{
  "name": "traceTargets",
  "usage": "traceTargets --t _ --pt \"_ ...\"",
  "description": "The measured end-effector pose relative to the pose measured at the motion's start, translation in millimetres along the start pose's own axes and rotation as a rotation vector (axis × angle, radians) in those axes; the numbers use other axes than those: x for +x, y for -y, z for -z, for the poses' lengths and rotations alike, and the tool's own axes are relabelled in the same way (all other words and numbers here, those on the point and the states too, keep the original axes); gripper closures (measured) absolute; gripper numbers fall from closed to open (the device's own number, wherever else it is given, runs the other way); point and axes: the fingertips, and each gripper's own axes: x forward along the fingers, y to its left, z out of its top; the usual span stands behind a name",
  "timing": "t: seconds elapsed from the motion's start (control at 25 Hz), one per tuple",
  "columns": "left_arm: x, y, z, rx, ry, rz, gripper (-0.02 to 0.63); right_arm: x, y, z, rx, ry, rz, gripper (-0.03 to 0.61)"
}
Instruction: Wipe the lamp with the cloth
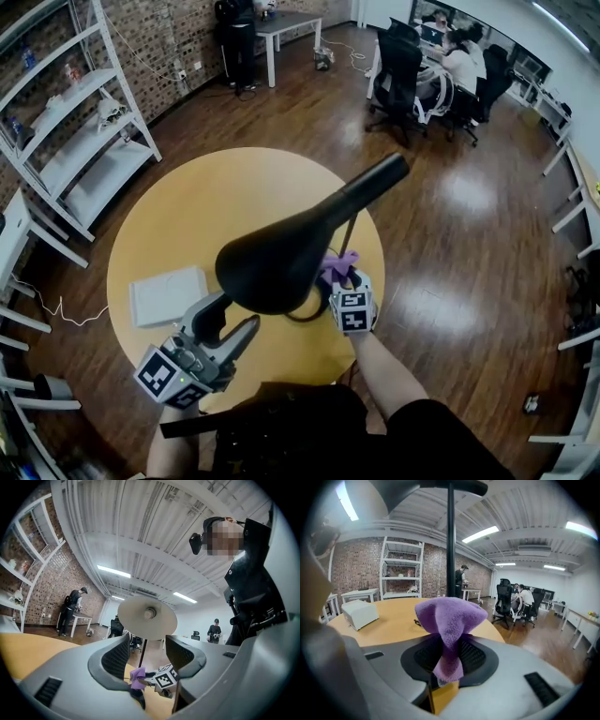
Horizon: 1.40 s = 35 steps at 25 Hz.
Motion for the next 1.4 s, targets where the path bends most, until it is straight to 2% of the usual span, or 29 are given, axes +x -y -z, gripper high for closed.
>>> traceTargets --t 0.12,0.24,0.32,0.4,0.44,0.52,0.68,0.84,0.92,1.0,1.16,1.24,1.4 --pt "1.8 0.1 -0.3 -0.012 -0.001 0.003 0.385 4.7 5.0 31.0 0.005 -0.121 -0.013 0.486" --pt "2.8 2.2 2.5 -0.054 -0.006 0.012 0.385 -2.4 5.7 39.1 -0.028 -0.179 -0.065 0.489" --pt "0.9 -2.5 8.1 -0.039 -0.015 0.002 0.385 -8.3 -3.5 38.7 -0.113 -0.221 -0.155 0.489" --pt "-0.2 -1.5 15.7 -0.069 -0.035 0.009 0.385 -14.4 -22.4 36.4 -0.238 -0.288 -0.285 0.489" --pt "-1.0 -0.2 19.8 -0.086 -0.046 0.016 0.385 -14.0 -27.3 40.9 -0.291 -0.327 -0.319 0.489" --pt "-2.4 1.6 24.4 -0.097 -0.052 0.019 0.385 -6.4 -28.0 52.2 -0.353 -0.378 -0.312 0.489" --pt "-2.4 -3.3 25.5 -0.065 -0.036 -0.012 0.385 8.5 -36.7 52.2 -0.387 -0.405 -0.278 0.489" --pt "-5.4 -5.1 32.4 -0.151 -0.029 -0.027 0.385 4.7 -52.4 55.3 -0.531 -0.465 -0.268 0.489" --pt "-7.1 -5.3 43.3 -0.149 -0.049 -0.033 0.385 0.1 -59.8 61.9 -0.571 -0.468 -0.298 0.489" --pt "-7.0 -2.7 48.8 -0.146 -0.057 -0.033 0.385 -7.0 -64.6 68.6 -0.545 -0.472 -0.349 0.489" --pt "-8.2 0.1 45.5 -0.169 -0.046 -0.03 0.385 -15.4 -76.7 70.4 -0.36 -0.491 -0.483 0.489" --pt "-11.0 -1.3 44.3 -0.174 -0.043 -0.034 0.385 -8.3 -74.0 56.4 -0.322 -0.398 -0.442 0.489" --pt "-14.1 -3.6 43.7 -0.167 -0.06 -0.052 0.385 17.6 -58.0 28.7 -0.215 -0.179 -0.248 0.489"
